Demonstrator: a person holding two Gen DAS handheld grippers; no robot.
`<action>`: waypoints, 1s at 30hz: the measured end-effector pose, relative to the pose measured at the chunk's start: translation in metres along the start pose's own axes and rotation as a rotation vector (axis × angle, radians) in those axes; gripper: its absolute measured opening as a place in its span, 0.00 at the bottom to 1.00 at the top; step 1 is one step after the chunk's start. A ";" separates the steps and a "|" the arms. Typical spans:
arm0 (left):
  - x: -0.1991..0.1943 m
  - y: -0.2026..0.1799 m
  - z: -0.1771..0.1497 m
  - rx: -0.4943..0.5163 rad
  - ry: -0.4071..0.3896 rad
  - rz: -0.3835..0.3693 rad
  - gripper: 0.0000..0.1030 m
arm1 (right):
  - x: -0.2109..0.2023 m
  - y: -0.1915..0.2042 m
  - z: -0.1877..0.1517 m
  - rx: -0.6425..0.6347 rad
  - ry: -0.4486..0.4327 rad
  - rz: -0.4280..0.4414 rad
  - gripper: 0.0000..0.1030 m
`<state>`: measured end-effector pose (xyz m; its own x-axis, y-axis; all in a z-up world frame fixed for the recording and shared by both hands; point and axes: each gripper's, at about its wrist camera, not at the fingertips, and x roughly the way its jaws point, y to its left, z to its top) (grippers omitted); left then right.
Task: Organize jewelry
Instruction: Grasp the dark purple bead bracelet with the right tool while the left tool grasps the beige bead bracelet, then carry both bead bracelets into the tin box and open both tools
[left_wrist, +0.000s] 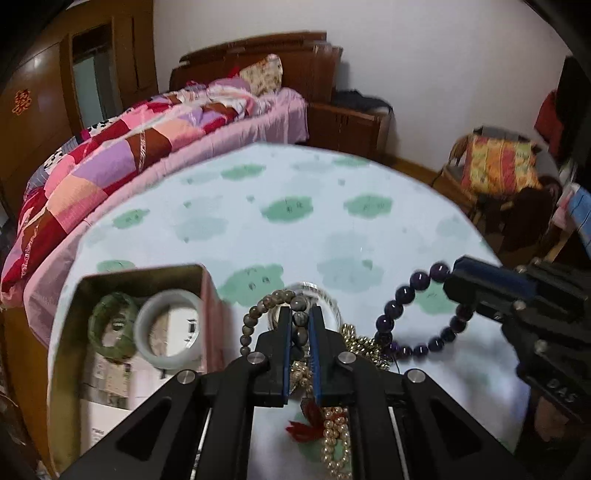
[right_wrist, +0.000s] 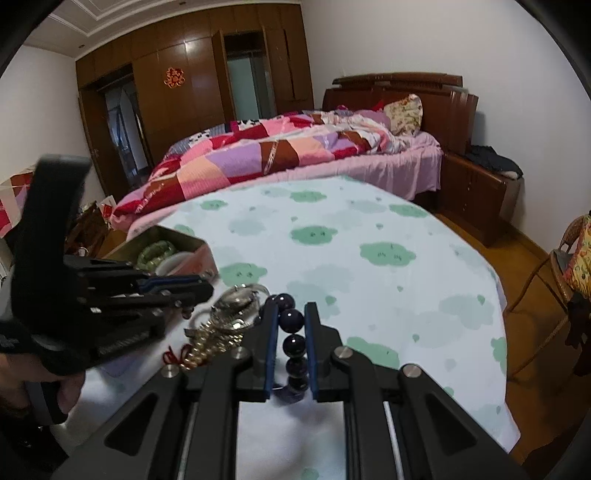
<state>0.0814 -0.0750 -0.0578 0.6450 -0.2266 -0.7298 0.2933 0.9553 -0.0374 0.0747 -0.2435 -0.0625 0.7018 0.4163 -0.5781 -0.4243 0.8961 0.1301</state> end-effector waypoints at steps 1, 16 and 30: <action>-0.006 0.002 0.001 -0.008 -0.013 -0.008 0.07 | -0.002 0.001 0.001 -0.002 -0.006 0.001 0.15; -0.060 0.029 0.010 -0.049 -0.134 0.004 0.07 | -0.013 0.021 0.018 -0.044 -0.049 0.040 0.15; -0.073 0.096 -0.006 -0.162 -0.162 0.072 0.07 | -0.001 0.081 0.049 -0.162 -0.062 0.142 0.15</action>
<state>0.0581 0.0347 -0.0118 0.7687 -0.1714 -0.6162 0.1338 0.9852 -0.1071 0.0679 -0.1636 -0.0123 0.6603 0.5494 -0.5120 -0.6042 0.7936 0.0722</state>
